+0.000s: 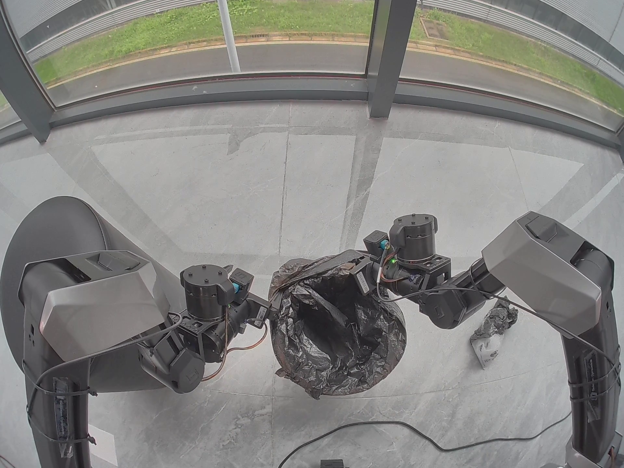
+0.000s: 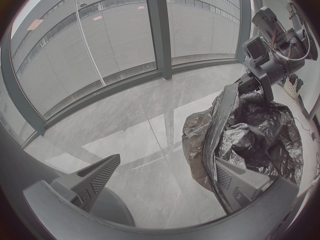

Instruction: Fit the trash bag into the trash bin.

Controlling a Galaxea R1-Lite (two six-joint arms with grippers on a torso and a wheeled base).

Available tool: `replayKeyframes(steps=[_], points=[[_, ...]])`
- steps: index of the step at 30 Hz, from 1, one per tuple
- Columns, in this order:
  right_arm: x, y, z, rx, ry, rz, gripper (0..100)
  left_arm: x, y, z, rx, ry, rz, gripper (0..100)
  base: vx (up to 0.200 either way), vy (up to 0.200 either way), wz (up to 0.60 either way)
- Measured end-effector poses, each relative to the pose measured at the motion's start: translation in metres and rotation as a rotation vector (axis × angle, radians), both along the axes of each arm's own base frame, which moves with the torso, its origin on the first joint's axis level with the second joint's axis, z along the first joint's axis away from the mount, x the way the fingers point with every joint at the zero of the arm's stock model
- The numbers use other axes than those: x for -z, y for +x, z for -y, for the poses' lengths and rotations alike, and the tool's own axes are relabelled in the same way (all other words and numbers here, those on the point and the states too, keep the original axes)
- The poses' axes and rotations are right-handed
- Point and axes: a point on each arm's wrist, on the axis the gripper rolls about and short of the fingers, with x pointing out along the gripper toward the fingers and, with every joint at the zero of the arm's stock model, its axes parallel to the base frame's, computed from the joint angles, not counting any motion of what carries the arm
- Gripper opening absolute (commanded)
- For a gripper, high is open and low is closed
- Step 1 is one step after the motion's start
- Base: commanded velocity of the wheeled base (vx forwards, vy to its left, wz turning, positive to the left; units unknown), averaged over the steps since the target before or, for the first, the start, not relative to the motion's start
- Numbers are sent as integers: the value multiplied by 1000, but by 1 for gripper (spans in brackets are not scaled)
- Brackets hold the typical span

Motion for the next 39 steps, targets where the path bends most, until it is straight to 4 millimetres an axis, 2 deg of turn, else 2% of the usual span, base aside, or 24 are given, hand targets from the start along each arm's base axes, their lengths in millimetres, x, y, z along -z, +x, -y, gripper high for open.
replayKeyframes(steps=[27,28,39], points=[[10,0,2,25,9,-35,0,15,0,3,9,1,-43,100,0,0,0],[10,0,1,25,9,-34,100,15,0,3,9,0,-44,100,0,0,0],[0,-1,0,33,70,-41,100,13,-4,8,16,-35,-46,100,0,0,0]])
